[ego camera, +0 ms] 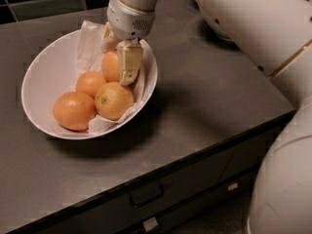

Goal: Pick orange from white bowl

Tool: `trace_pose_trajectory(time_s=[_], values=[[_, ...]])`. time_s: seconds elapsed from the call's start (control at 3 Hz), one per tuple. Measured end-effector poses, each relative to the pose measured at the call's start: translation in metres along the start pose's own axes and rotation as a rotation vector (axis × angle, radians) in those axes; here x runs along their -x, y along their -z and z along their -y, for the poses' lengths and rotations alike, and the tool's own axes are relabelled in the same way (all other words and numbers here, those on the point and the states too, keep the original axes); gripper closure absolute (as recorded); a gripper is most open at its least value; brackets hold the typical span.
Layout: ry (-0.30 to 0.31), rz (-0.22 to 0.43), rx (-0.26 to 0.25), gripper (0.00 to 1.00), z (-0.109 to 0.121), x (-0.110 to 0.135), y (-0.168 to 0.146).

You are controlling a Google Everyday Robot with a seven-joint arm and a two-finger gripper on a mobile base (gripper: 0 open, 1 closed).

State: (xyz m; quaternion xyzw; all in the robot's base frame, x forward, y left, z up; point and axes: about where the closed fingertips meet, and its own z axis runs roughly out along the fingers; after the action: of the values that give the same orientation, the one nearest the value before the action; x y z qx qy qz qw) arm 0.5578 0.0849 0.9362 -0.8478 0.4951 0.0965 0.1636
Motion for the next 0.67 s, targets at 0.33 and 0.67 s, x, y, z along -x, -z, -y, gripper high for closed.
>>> trace_pose_trajectory(time_s=[0.33,0.67], values=[[0.004,-0.002,0.009,0.35,0.0042,-0.0016,-0.0035],[0.008,-0.016,0.009,0.35,0.0083,-0.0016,-0.0037]])
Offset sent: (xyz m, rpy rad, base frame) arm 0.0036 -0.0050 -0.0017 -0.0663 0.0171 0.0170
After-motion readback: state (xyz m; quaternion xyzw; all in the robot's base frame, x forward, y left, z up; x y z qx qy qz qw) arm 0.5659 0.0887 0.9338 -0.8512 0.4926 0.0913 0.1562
